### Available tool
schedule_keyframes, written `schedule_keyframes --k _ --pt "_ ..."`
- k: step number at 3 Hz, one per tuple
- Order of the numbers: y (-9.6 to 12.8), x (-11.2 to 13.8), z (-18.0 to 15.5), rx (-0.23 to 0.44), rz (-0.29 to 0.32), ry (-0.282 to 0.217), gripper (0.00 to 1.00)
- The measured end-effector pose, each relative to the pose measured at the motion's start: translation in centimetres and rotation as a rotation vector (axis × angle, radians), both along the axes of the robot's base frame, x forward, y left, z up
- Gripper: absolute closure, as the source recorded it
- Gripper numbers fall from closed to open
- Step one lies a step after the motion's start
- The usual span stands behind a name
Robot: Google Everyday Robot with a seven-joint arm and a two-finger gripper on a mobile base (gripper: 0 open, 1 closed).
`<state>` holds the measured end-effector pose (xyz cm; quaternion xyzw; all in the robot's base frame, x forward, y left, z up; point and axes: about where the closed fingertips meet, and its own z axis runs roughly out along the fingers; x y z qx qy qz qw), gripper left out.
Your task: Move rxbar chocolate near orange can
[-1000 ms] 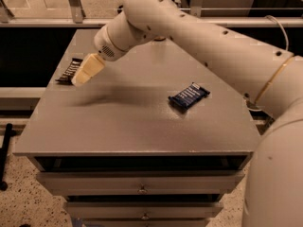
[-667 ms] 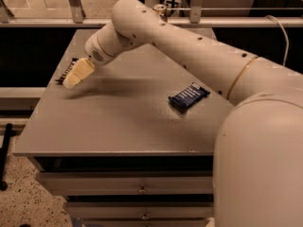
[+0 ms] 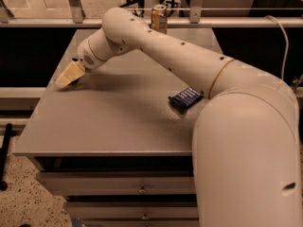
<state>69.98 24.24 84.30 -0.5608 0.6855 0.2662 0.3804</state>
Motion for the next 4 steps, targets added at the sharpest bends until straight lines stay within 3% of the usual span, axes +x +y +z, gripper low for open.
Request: schedule_keyframes --k 3,4 --pt "-0.7 0.5 -0.3 0.008 -0.042 -0.011 0.87" --pt "-3.8 1.8 3.6 -0.01 -0.084 -0.096 1.0"
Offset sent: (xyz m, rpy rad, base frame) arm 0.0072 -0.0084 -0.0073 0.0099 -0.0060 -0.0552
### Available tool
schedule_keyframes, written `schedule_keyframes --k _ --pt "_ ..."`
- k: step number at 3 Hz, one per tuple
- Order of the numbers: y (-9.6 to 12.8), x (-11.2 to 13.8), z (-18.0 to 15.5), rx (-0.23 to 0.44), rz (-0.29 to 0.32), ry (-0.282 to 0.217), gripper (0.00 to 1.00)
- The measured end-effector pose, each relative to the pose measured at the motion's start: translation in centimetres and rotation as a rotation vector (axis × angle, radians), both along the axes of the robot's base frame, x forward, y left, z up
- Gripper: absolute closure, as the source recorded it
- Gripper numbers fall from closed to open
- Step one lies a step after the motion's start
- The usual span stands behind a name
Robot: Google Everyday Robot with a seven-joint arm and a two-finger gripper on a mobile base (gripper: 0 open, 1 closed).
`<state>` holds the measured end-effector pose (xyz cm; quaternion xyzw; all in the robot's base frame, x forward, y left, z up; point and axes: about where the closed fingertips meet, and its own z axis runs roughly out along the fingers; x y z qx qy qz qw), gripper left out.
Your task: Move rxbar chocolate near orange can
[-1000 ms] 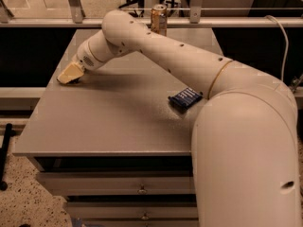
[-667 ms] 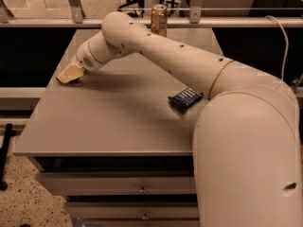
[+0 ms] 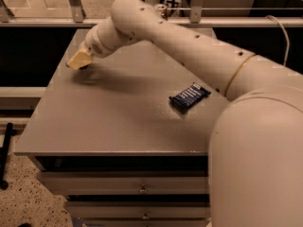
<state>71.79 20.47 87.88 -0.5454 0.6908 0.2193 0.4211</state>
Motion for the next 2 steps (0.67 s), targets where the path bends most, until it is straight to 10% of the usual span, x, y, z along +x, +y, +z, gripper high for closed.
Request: schedule_keyframes --k 2 --pt "-4.56 1.62 4.82 -0.039 -0.067 -0.101 1.0"
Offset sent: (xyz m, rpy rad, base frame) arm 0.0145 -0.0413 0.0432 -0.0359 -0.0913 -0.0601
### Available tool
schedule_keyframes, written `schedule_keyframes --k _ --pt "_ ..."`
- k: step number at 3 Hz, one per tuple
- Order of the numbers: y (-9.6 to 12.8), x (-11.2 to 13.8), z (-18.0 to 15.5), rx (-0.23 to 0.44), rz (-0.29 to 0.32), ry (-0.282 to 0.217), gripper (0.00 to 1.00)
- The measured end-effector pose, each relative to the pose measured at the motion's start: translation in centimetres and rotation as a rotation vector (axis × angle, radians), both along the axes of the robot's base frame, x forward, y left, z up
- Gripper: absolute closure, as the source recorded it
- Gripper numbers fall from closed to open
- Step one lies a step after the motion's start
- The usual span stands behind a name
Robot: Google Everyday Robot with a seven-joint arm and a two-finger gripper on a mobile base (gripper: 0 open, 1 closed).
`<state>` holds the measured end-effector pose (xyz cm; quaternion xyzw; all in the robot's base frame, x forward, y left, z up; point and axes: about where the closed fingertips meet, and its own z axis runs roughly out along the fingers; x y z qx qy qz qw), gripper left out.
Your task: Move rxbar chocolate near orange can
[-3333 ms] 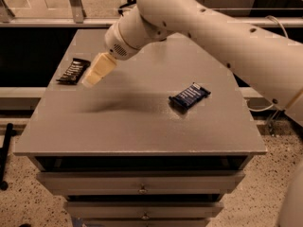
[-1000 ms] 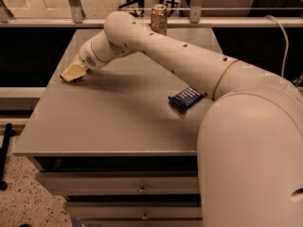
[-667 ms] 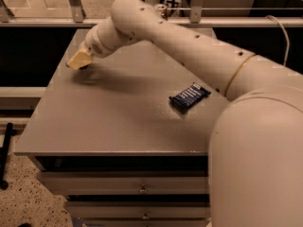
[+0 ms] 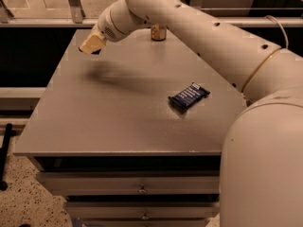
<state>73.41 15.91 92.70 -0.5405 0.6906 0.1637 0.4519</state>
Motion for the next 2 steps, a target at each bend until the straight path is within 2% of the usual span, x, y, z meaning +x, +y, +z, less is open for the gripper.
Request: schedule_keyframes --k 1,2 --pt "-0.7 0.0 -0.8 -0.031 -0.013 0.018 1.0" --pt "-10.6 4.0 -3.2 -0.121 -0.229 0.026 1.0"
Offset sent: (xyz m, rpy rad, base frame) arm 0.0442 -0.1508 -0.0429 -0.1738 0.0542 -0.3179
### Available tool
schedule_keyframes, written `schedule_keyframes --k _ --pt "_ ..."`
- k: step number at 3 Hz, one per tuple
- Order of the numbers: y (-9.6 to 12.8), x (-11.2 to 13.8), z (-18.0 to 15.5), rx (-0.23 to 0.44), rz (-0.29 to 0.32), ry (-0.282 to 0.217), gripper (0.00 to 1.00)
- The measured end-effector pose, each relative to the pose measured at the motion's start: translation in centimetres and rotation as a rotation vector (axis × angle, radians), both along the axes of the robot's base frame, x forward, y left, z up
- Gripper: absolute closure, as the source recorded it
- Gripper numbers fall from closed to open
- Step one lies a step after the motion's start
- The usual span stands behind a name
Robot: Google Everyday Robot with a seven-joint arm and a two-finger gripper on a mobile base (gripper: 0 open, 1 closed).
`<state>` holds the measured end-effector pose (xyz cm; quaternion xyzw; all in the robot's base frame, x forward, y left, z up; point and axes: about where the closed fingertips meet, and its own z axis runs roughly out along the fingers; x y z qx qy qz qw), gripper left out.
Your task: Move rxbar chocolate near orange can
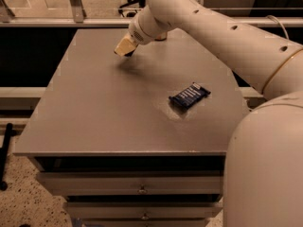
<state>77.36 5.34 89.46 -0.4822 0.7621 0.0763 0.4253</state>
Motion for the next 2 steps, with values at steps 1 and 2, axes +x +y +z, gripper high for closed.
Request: schedule_keyframes --k 1,2 --pt "-6.1 3.3 -1.0 -0.04 -0.136 -0.026 1.0" --pt "-9.6 6.6 -1.3 -0.047 -0.226 -0.071 1.0"
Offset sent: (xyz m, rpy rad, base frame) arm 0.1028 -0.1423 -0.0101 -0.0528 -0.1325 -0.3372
